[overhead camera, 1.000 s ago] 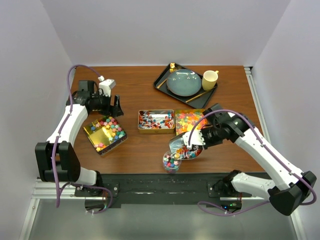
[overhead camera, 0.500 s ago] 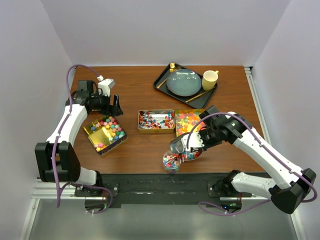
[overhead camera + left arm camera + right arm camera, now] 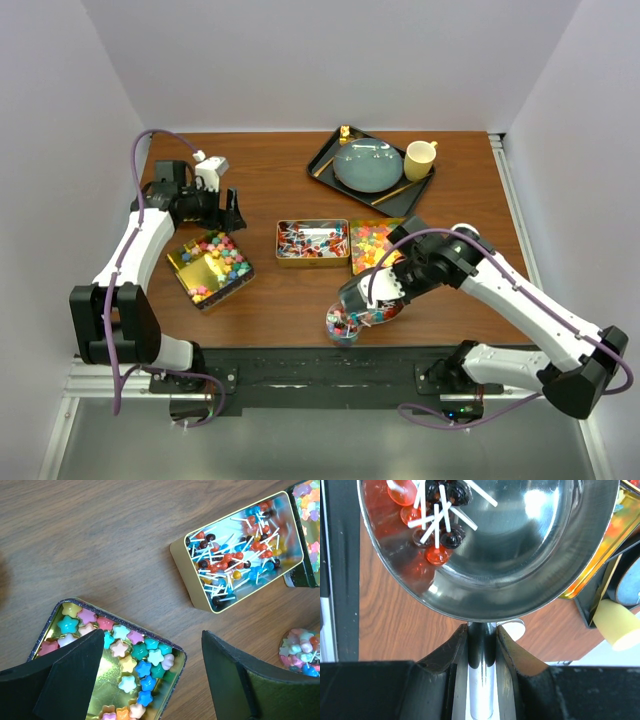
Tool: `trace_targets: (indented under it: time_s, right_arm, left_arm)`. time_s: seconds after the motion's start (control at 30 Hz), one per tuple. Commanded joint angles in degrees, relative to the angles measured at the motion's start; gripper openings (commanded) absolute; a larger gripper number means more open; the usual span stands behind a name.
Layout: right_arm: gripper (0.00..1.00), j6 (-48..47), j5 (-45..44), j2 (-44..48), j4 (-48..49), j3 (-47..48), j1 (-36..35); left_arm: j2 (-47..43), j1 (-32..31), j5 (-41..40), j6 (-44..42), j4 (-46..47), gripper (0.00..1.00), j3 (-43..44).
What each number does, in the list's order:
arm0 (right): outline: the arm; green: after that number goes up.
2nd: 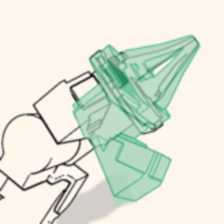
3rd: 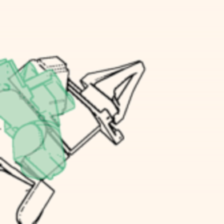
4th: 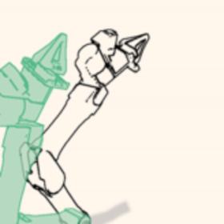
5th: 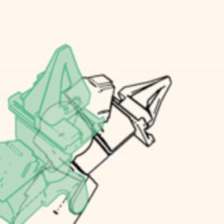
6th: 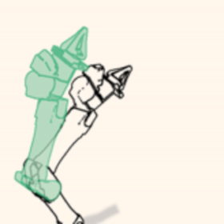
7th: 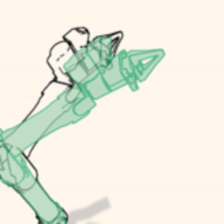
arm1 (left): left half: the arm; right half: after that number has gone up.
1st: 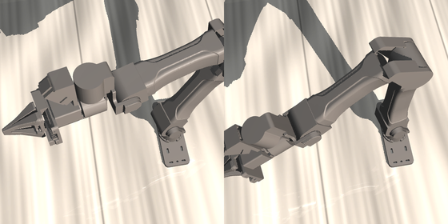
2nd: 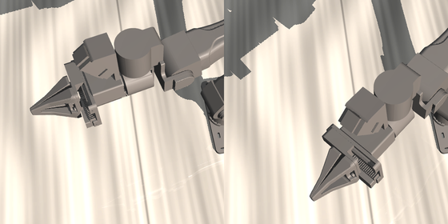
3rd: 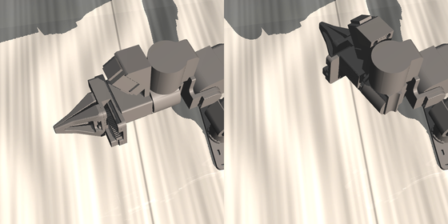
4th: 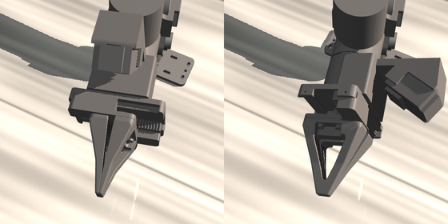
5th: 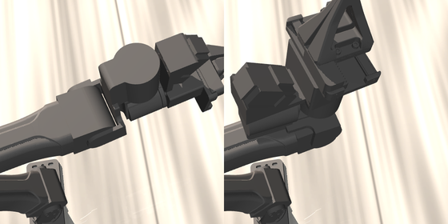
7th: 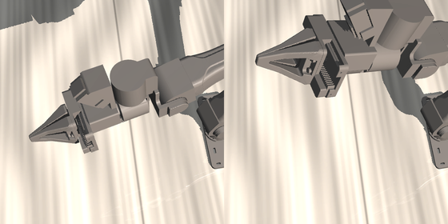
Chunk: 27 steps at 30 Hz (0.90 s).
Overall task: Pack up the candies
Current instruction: Place the fake candies in the packing bottle.
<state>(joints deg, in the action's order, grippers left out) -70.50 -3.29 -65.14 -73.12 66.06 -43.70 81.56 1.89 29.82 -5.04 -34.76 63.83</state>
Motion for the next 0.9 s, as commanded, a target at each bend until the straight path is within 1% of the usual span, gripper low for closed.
trace_targets:
  time_s: [0.0,0.43,0.87]
  right_arm:
    - [0.00,0.5,-4.6,-1.1,-2.4,3.0,-1.5]
    - [0.00,5.5,-10.0,-4.1,-2.4,6.0,-5.4]
    - [0.00,8.2,-15.9,-6.6,-7.1,9.4,-12.0]
  left_arm:
    - [-2.2,0.7,1.5,1.3,2.2,0.83,-0.4]
    - [-2.5,0.8,2.3,2.0,2.8,0.83,-0.6]
    - [-3.0,0.8,3.2,3.1,3.5,0.83,-0.6]
